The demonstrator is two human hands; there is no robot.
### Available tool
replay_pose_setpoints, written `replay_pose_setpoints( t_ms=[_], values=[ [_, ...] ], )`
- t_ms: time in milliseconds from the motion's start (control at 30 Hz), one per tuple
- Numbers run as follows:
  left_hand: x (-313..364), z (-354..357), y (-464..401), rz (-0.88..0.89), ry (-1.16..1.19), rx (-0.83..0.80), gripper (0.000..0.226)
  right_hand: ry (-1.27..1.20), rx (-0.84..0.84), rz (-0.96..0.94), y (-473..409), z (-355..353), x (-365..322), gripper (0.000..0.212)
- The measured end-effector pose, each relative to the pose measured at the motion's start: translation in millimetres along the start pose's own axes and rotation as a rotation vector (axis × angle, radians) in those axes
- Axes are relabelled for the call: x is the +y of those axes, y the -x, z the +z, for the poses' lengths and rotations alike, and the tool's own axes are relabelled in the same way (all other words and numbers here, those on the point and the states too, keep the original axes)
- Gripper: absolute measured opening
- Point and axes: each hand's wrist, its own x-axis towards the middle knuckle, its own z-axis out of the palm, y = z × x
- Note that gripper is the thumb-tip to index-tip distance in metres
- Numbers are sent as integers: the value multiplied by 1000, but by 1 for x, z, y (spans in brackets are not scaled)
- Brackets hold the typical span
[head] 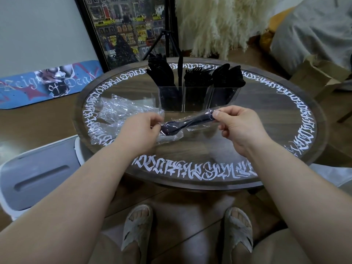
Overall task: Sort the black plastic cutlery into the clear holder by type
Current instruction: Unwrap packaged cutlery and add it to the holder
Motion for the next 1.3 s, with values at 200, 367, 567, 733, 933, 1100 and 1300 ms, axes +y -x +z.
replay_pose_setpoints(
  t_ms=[200,367,567,733,933,1100,1300],
  values=[
    [-4,0,-2,-2,2,99,26,-2,-89,74,-2,0,1,13],
    [-9,-3,-3,-10,29,151,26,-55,-97,81,-1,-1,-1,13],
    [-13,-8,-2,-32,37,174,29,-107,-107,99,-1,2,-2,12],
    [-19,-11,-3,-45,83,237,20,-102,-95,84,0,6,-5,13],
    [-25,-14,-1,-6,112,200,28,4,-143,80,-1,11,-1,10],
    [-37,-15,-3,-53,86,207,39,4,-124,85,-4,13,1,13],
    [-59,-23,-6,-203,-145,266,47,-71,19,106,-10,4,1,13]
  ],
)
